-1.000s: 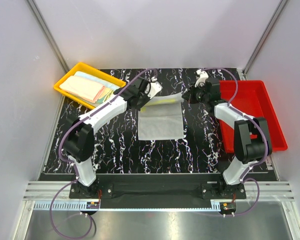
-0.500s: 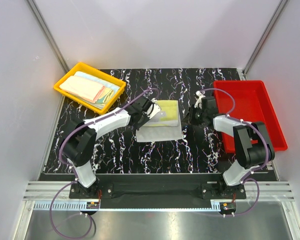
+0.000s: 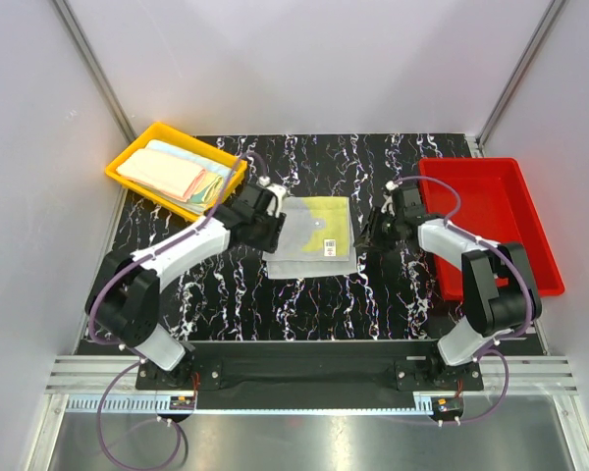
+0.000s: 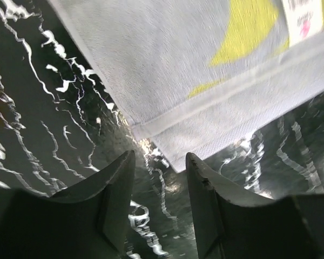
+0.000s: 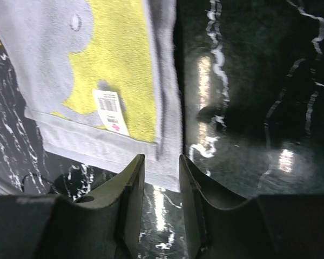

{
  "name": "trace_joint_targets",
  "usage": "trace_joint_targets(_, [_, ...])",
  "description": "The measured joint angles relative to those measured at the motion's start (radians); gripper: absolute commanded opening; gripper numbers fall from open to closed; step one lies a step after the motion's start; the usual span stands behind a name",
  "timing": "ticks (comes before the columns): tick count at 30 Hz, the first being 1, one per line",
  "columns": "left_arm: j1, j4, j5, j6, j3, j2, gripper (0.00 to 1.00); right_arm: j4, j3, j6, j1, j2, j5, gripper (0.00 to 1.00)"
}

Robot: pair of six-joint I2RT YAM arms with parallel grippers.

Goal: Fold and stack the towels
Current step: Fold the towel

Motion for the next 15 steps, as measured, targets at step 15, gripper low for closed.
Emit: trace_joint_targets(15, [0.204, 0.194, 0.275, -0.364, -0.180, 0.051, 0.47, -0.051, 0.076, 0.116, 0.095, 0.146, 0.057, 0.33])
